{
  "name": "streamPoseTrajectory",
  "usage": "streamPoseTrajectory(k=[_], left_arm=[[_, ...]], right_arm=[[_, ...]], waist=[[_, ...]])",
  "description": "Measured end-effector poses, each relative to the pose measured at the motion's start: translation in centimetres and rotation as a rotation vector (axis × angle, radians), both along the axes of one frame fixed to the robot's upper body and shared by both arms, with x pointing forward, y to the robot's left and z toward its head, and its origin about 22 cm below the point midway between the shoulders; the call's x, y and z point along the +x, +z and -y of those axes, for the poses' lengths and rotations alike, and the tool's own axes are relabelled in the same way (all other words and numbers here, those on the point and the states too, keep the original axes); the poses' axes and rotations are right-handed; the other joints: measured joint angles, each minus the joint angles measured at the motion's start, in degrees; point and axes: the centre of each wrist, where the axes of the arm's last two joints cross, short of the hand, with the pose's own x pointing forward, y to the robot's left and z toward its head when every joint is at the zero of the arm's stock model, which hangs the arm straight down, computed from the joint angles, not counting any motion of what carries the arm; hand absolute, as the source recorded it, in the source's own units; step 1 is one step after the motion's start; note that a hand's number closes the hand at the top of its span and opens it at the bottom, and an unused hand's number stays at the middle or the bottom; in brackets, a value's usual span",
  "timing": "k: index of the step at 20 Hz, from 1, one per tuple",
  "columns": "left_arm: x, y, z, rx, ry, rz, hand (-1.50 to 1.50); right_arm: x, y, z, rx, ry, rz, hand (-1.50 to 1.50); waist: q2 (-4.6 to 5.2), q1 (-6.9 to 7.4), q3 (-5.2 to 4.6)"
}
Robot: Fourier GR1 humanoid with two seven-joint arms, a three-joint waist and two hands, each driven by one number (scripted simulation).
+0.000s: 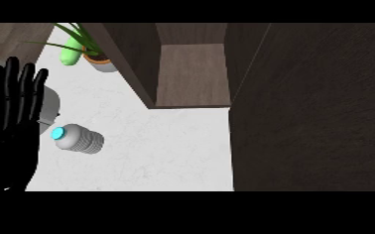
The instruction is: Pick up the bottled water, place it into the cabinet and close the cabinet
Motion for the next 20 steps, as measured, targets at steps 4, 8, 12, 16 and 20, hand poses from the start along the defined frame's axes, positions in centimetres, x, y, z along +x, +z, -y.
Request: streamPoseTrajectory(k=[4, 8, 12, 16, 20], left_arm=[[-0.2, 0.3, -1.8, 0.011, 0.059, -0.013, -1.50], [-0.7, -1.0, -4.6, -0.048, 0.140, -0.112, -1.50], [-2.1, -0.9, -4.9, -0.120, 0.173, -0.236, -1.50], [-4.3, -0.7, -4.2, -0.145, 0.185, -0.282, -1.50], [-5.8, -0.2, -3.8, -0.154, 0.207, -0.307, -1.50]], right_arm=[[-1.1, 0.1, 0.5, 0.014, -0.003, 0.013, -1.50], [-2.8, 0.1, 0.4, 0.041, 0.032, -0.062, -1.50], [-4.5, 0.1, 0.2, 0.072, 0.082, -0.174, -1.50], [-7.5, 1.1, -0.3, 0.084, 0.100, -0.226, -1.50], [-9.0, 0.8, 0.1, 0.078, 0.102, -0.248, -1.50]], waist=[[-0.91, 0.62, -0.58], [-1.30, 0.88, -0.86], [-1.48, 0.98, -0.90], [-1.55, 0.92, -0.92], [-1.55, 0.84, -0.92]])
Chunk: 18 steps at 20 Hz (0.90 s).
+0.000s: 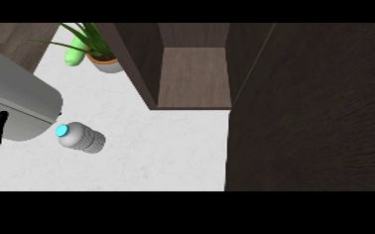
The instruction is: Pick up the bottled water, place it into the cabinet and close the cabinet
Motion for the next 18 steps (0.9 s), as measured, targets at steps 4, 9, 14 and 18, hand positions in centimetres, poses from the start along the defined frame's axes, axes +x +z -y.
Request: streamPoseTrajectory(k=[4, 9, 14, 18], left_arm=[[-1.0, -0.1, 0.6, 0.007, 0.023, -0.030, -1.50], [-1.1, -2.0, 0.2, 0.014, 0.049, -0.064, -1.50], [-0.6, -4.3, -0.1, 0.014, 0.100, -0.071, -1.50], [-0.2, -6.3, -1.4, 0.020, 0.153, -0.090, -1.50]], right_arm=[[-1.3, -0.4, -0.2, -0.003, 0.006, -0.019, -1.50], [-2.7, -1.2, -0.8, 0.018, 0.012, -0.033, -1.50], [-3.6, -1.5, -0.5, 0.005, 0.003, -0.039, -1.50], [-4.2, -1.8, -0.6, 0.005, 0.000, -0.032, -1.50]], waist=[[-0.01, -0.16, 0.00], [-0.02, -0.29, -0.02], [0.01, -0.33, -0.03], [0.02, -0.40, -0.03]])
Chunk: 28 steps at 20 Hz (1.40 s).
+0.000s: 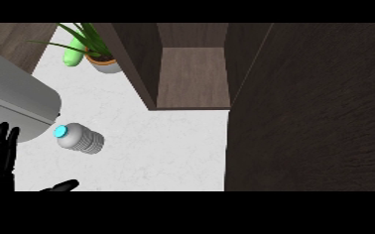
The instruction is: Pick up the bottled water, place it into the cabinet and close the cabinet
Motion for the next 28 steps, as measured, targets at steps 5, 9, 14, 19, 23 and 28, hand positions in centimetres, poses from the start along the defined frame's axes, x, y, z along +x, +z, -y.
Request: streamPoseTrajectory(k=[5, 9, 14, 19, 23, 28], left_arm=[[1.4, -3.2, -1.4, -0.002, 0.023, -0.045, -1.50], [2.4, -6.3, -2.1, -0.020, 0.029, -0.065, -1.50], [3.3, -9.9, -3.2, -0.035, 0.048, -0.084, -1.50], [3.5, -13.2, -4.1, -0.048, 0.082, -0.080, -1.50], [3.6, -15.7, -4.7, -0.043, 0.104, -0.087, -1.50], [4.1, -18.0, -5.3, -0.099, 0.062, -0.086, -1.50]], right_arm=[[-0.7, 0.0, 0.0, -0.012, 0.007, -0.007, -1.50], [-1.4, -0.2, -0.1, -0.007, 0.009, -0.015, -1.50], [-2.3, -0.5, 0.4, -0.026, 0.010, -0.012, -1.50], [-3.1, -0.8, 0.5, -0.026, 0.016, -0.006, -1.50], [-3.6, -1.0, 0.1, -0.006, 0.024, -0.009, -1.50], [-4.1, -1.0, 0.4, -0.017, 0.027, -0.017, -1.50]], waist=[[0.04, -0.25, -0.03], [0.04, -0.39, -0.04], [0.04, -0.54, -0.04], [0.04, -0.59, -0.05], [0.08, -0.58, -0.07], [0.13, -0.68, -0.08]])
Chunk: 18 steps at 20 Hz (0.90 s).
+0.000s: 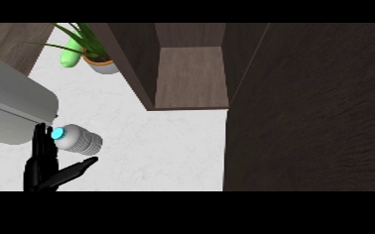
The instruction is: Pick up the bottled water, place it into the cabinet and close the cabinet
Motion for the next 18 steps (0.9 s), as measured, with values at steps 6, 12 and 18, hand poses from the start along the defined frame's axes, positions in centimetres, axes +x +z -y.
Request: streamPoseTrajectory(k=[6, 12, 18], left_arm=[[0.7, -2.2, 0.2, -0.091, -0.075, 0.018, -1.50], [1.0, -4.3, 2.1, -0.136, -0.069, 0.066, 1.50], [1.2, -5.0, 2.5, -0.199, -0.042, 0.103, 1.50]], right_arm=[[-0.5, -0.1, -0.4, 0.023, 0.003, -0.003, -1.50], [-0.7, -0.1, -0.5, 0.025, -0.004, -0.002, -1.50], [-0.7, -0.1, -0.4, 0.014, -0.008, -0.004, -1.50]], waist=[[0.07, -0.28, -0.06], [0.13, -0.17, -0.03], [-0.16, 0.22, 0.86]])
